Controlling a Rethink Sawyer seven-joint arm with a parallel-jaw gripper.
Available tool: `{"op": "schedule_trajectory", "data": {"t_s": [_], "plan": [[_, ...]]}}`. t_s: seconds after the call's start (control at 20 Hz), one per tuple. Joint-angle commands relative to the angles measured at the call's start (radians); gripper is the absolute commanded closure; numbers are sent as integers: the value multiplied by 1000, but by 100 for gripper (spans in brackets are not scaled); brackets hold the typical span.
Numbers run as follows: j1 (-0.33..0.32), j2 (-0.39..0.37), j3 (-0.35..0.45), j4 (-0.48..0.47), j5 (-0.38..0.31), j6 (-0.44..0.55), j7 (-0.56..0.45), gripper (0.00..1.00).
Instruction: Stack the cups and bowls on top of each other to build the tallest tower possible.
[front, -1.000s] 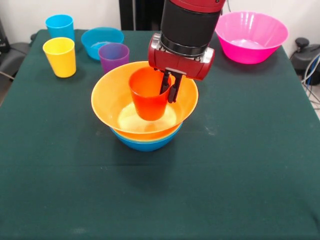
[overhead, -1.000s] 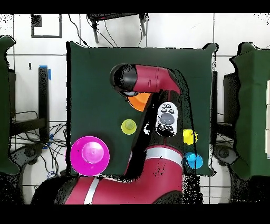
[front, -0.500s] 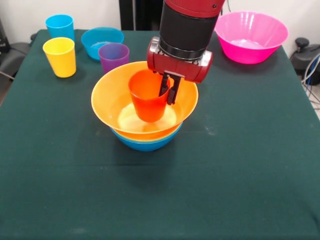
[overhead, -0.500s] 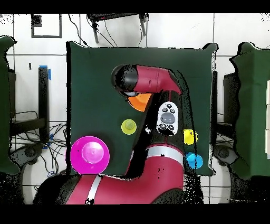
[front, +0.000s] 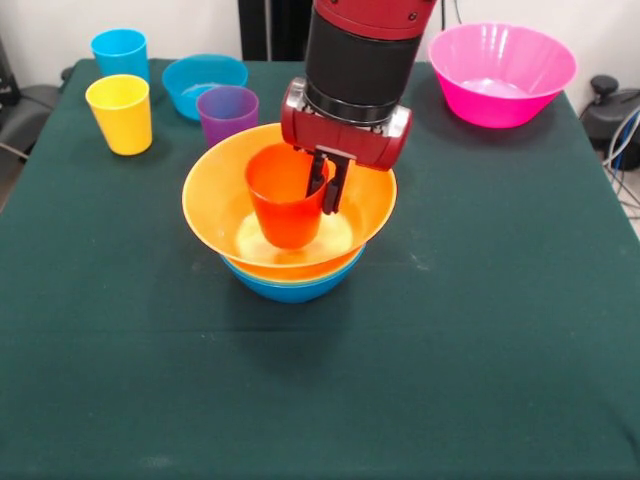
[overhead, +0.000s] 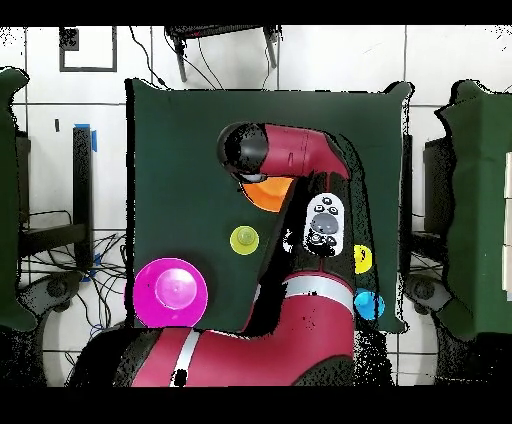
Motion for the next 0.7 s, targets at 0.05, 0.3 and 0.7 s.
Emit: {"op": "schedule_trajectory", "data": {"t_s": [0.05, 0.3, 0.7], "plan": [[-28, 20, 109, 38, -6, -64, 28, 100], [-47, 18, 121, 45, -10, -75, 9, 100], [-26, 34, 87, 2, -35, -46, 20, 100]]}}
